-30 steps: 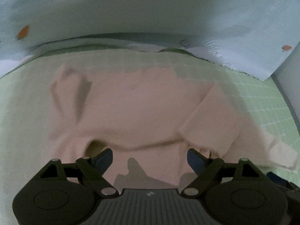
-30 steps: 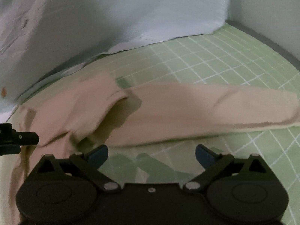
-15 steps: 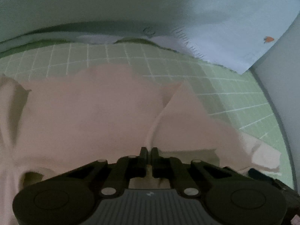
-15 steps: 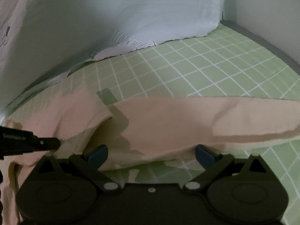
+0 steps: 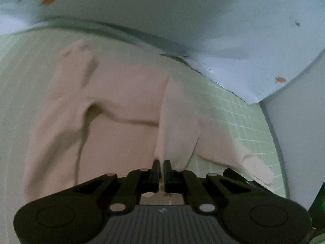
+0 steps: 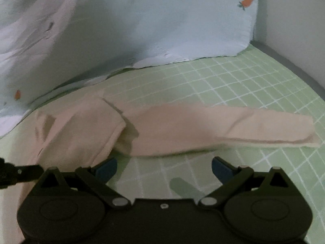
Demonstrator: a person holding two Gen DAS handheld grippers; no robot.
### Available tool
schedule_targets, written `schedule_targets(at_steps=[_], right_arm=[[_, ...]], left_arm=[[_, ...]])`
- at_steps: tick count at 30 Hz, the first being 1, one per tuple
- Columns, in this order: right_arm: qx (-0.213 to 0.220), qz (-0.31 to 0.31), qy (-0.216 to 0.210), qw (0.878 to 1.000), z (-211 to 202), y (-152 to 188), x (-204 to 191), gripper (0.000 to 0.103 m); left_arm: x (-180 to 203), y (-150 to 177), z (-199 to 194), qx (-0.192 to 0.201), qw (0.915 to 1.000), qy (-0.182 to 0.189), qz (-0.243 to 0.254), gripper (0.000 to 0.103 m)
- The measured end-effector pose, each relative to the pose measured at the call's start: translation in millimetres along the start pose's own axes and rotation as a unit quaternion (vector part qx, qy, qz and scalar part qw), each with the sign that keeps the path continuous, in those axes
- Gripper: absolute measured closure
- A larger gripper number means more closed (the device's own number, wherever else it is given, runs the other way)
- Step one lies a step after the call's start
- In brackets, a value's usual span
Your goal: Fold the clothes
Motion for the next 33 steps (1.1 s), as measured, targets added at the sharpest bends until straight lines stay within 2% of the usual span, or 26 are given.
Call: schedule_targets(at_steps=[5, 11, 20, 33], right_arm=[[-0.016, -0.020, -0.024, 0.999, -18.1, 34.1, -27.1, 0.002], [-0.043, -0.050, -0.043, 0.997, -36.2, 70.8, -56.3, 0.002], [-0.067, -0.071, -0.049, 0.994, -58.0, 110.0, -76.2, 0.002], [-0.090, -0.090, -0.053, 0.990, -64.3, 143.3, -99.2, 0.002]], left_arm=[[-35.3, 38.4, -25.8, -0.017, 0.9975, 0.014, -0.067, 0.100], [-66.9, 78.6, -43.5, -0.040, 0.9929, 0.016, -0.111, 0.100], [-90.8, 118.0, -67.8, -0.038, 0.9932, 0.004, -0.110, 0.100], [-137.7, 148.2, -83.6, -0.046, 0.9891, -0.006, -0.139, 0.100]])
Point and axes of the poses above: each gripper's, at about its wrist camera, not at the fingertips, and z roughly the way its jaws point, x to its right, y to its underside, the point moved 9 cm from there along z, roughly the way its jaws point, and after that the axes turned 15 degrees about -y, right-handed, at the moved point
